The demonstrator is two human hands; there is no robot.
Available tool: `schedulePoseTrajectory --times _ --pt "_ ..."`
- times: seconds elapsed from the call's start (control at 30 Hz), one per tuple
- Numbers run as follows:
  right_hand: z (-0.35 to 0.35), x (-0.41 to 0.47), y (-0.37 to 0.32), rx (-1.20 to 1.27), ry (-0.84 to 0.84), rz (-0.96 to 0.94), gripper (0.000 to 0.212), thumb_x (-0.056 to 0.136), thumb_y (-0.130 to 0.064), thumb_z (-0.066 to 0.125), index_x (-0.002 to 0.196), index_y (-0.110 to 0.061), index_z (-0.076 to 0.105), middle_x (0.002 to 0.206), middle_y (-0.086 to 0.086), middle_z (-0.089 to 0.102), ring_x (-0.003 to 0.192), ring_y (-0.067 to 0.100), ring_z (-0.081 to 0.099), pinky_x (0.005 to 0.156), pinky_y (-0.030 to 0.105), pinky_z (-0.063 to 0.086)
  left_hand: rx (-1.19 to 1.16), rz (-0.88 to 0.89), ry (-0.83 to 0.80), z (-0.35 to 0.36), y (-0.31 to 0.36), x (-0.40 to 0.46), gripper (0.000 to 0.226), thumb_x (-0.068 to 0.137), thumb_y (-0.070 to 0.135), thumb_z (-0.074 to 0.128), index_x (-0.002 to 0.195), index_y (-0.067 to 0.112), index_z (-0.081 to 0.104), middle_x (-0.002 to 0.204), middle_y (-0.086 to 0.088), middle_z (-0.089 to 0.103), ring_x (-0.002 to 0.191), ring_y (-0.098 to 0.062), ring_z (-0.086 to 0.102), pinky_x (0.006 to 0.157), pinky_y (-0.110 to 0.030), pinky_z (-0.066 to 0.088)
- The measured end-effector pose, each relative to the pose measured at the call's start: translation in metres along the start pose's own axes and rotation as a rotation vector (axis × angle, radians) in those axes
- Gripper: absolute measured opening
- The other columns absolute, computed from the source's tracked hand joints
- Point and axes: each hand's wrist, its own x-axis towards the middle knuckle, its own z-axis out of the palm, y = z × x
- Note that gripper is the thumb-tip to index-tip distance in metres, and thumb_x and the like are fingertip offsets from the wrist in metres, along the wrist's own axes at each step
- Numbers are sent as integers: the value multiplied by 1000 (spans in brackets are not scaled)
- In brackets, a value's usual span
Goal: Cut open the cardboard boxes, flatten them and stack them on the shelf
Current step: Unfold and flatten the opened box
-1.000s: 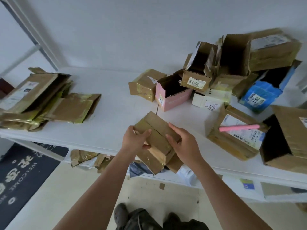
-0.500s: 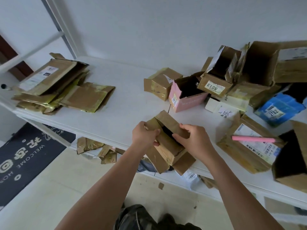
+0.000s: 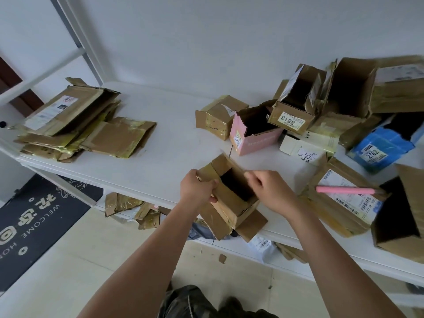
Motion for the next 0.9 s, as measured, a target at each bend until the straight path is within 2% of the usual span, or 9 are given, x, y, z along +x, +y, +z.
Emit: schedulePoseTrajectory --times 0.1,0.17,0.27,0.33,0.4,0.43,0.57,0.73,0.9 --pt "-13 -3 10 86 53 84 45 105 -36 38 65 -16 37 55 -4 33 46 4 35 51 37 41 -13 20 -18 -1 -3 -2 26 82 13 79 98 18 59 95 -7 69 60 -27 73 73 -47 61" --pt "-19 -9 17 166 15 120 43 104 -39 38 69 -15 37 60 0 30 55 11 36 68 49 56 -28 28 -51 -3 -2 -3 27 82 13 79 99 20 60 96 -7 70 66 -28 74 74 -48 61" --pt "-21 -18 18 237 -22 161 47 104 -41 38 78 -2 44 67 12 37 64 29 42 84 64 51 -30 40 -95 -3 2 -5 33 83 12 78 110 18 60 99 -8 71 72 -27 74 72 -48 62" --pt "-22 -21 16 266 4 147 49 104 -41 37 83 2 49 70 24 46 69 38 52 80 56 55 -37 66 -100 -3 8 -7 35 85 12 76 114 19 57 105 -9 68 79 -26 73 69 -44 62" --pt "-28 -21 7 219 82 80 46 104 -40 37 75 -6 47 59 9 45 55 9 51 58 22 47 -101 113 -88 -4 17 -10 36 85 15 77 113 21 55 109 -7 66 83 -20 70 61 -35 61" --pt "-33 -20 1 166 130 25 43 104 -37 38 70 -11 44 55 -1 38 49 3 43 51 15 37 -130 136 -77 -5 23 -12 39 83 20 79 113 22 55 108 -4 64 84 -17 69 57 -30 59" --pt "-45 -17 -27 23 250 -209 39 104 -23 44 66 -30 40 55 -13 39 56 -7 50 52 8 36 -74 167 14 2 42 -18 56 75 44 82 113 24 46 100 4 57 88 -13 63 66 -35 62" --pt "-40 -12 -26 -61 182 -193 22 104 -24 43 83 -24 49 61 -16 45 57 -6 53 55 9 39 -225 30 -153 -1 24 -20 42 91 8 67 124 19 43 116 -10 58 102 -26 65 76 -34 61" --pt "-40 -8 -4 -14 218 -99 18 104 -21 45 86 -20 49 59 -16 42 54 -7 50 53 9 37 -254 98 -334 -19 -6 -18 65 91 -19 44 136 28 50 119 -6 60 108 -26 61 73 -32 60"
